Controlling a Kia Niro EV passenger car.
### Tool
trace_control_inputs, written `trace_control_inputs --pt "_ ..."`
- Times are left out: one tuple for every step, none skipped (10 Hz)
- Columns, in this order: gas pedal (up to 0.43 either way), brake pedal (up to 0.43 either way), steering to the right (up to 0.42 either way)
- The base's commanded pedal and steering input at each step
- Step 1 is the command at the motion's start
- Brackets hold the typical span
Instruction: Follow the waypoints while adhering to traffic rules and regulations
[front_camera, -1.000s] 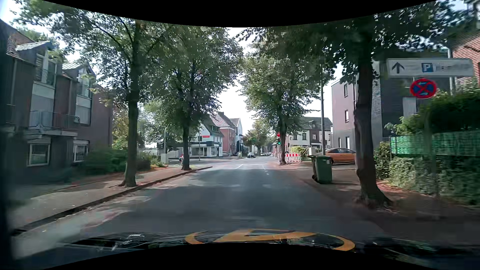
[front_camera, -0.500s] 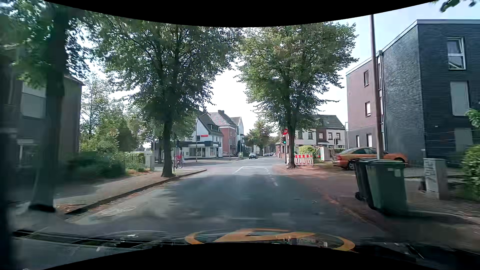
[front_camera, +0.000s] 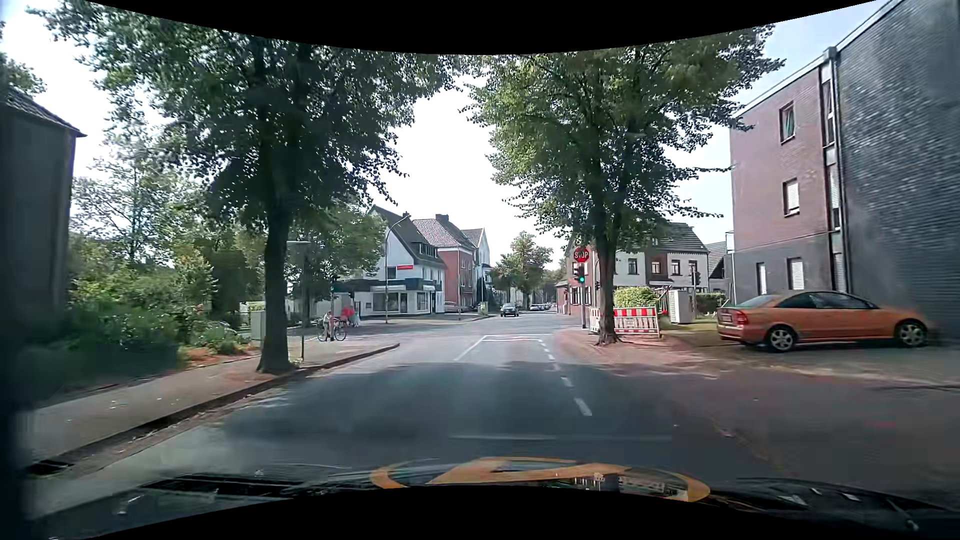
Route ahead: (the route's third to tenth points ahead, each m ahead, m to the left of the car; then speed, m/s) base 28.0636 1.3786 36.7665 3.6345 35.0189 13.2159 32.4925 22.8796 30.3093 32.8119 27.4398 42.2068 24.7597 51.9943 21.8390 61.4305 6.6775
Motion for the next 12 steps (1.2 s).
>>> trace_control_inputs --pt "0.000 0.256 -0.001" --pt "0.000 0.256 -0.001" --pt "0.000 0.250 -0.001" --pt "0.000 0.238 0.000" --pt "0.000 0.213 0.001" --pt "0.000 0.183 0.001" --pt "0.000 0.152 0.001" --pt "0.000 0.134 0.001" --pt "0.000 0.122 0.001" --pt "0.000 0.116 0.001" --pt "0.000 0.098 0.002" --pt "0.000 0.061 0.002"
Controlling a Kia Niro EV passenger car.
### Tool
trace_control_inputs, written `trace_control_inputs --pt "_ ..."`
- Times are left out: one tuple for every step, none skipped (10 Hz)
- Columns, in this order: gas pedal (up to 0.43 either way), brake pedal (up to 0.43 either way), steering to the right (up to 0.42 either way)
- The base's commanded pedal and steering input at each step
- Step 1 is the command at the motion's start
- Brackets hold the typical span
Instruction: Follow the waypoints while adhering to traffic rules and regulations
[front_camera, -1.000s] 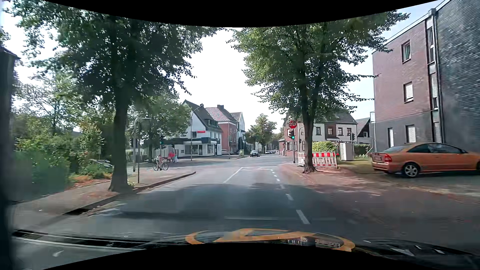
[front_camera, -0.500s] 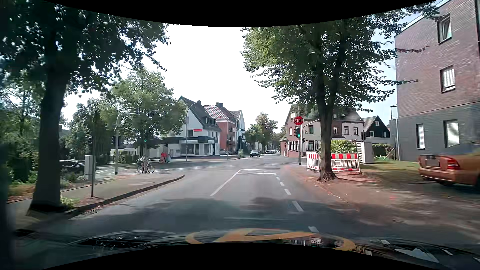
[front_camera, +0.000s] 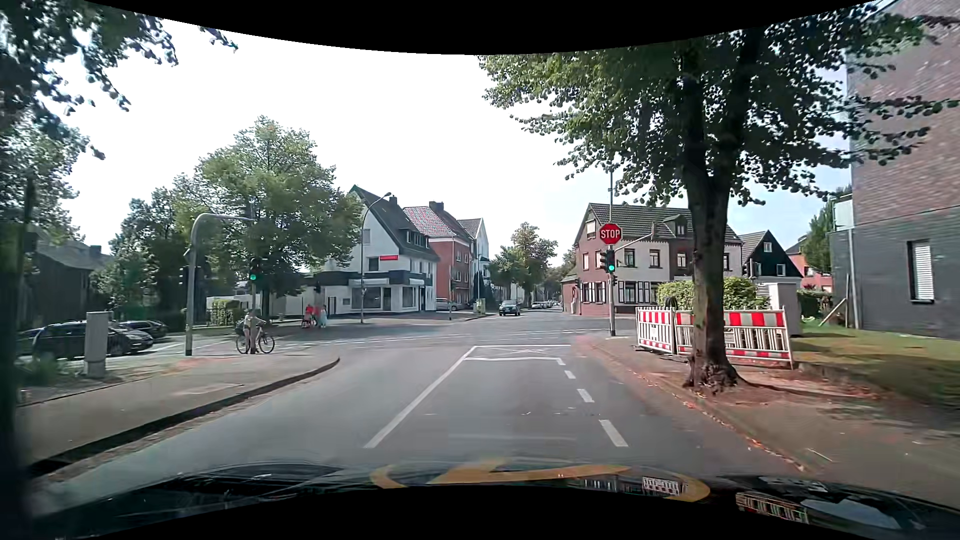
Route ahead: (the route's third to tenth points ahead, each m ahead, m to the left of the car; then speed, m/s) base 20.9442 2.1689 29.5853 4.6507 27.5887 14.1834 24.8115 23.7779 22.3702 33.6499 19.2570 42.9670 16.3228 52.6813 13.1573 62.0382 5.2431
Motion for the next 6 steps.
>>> trace_control_inputs --pt "0.000 0.037 0.002" --pt "0.000 0.018 0.002" --pt "0.000 0.012 0.002" --pt "0.000 0.012 0.002" --pt "0.000 0.012 0.002" --pt "0.000 0.012 0.002"
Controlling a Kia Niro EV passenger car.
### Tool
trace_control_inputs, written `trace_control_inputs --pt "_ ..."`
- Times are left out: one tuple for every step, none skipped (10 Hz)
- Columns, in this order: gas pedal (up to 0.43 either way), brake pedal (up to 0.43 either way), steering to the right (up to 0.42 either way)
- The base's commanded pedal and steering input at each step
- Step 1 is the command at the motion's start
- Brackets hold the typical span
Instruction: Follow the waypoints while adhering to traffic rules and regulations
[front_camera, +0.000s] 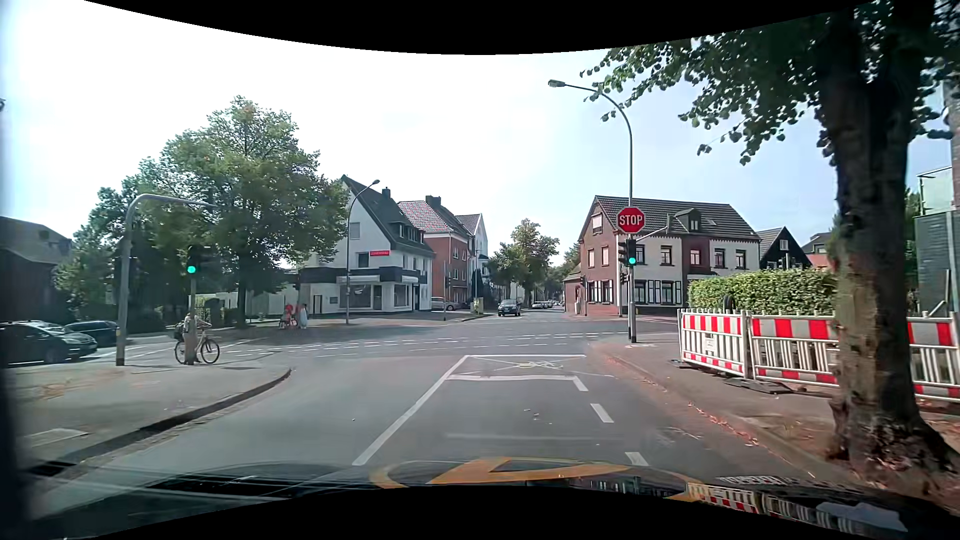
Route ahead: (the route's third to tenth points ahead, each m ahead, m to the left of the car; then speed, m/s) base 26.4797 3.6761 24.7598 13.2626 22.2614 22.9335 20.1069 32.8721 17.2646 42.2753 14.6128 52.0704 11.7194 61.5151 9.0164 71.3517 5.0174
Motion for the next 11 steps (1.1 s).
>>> trace_control_inputs --pt "0.000 0.006 0.002" --pt "0.000 0.006 0.002" --pt "0.000 0.006 0.002" --pt "0.000 0.012 0.002" --pt "0.000 0.030 0.002" --pt "0.000 0.049 0.002" --pt "0.000 0.061 0.003" --pt "0.000 0.067 0.002" --pt "0.000 0.079 0.003" --pt "0.000 0.079 0.002" --pt "0.000 0.067 0.002"
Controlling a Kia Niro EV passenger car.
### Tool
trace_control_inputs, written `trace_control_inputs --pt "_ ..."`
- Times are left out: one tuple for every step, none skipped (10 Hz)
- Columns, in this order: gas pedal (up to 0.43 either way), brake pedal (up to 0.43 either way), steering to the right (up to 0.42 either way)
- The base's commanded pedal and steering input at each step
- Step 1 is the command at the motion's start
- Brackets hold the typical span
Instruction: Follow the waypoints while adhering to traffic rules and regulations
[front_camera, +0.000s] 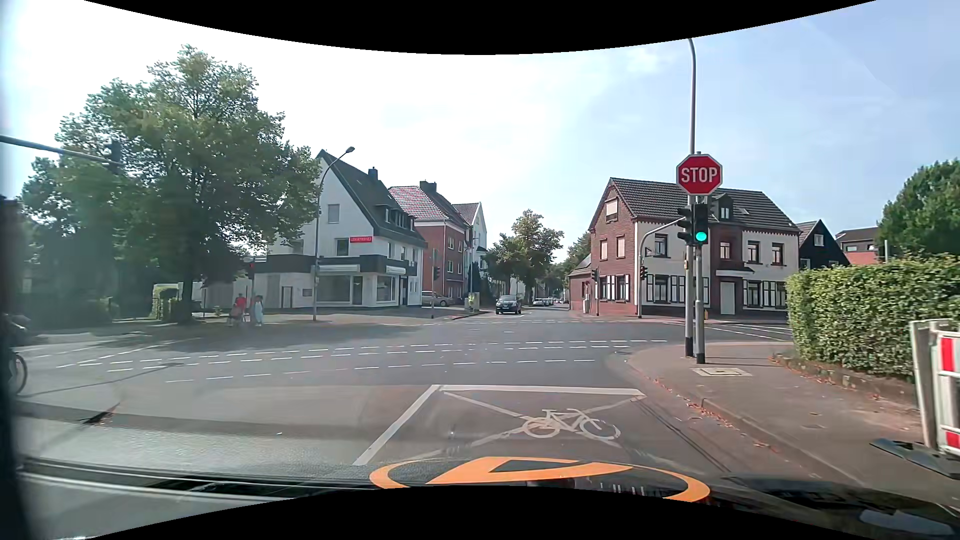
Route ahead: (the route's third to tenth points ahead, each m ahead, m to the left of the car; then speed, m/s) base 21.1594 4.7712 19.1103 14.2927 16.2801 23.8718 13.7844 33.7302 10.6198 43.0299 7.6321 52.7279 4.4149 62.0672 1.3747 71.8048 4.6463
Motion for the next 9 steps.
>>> trace_control_inputs --pt "0.000 0.067 0.001" --pt "0.000 0.067 0.000" --pt "0.000 0.073 -0.002" --pt "0.000 0.073 -0.004" --pt "0.000 0.073 -0.005" --pt "0.000 0.067 -0.007" --pt "0.000 0.073 -0.011" --pt "0.000 0.073 -0.013" --pt "0.000 0.073 -0.018"
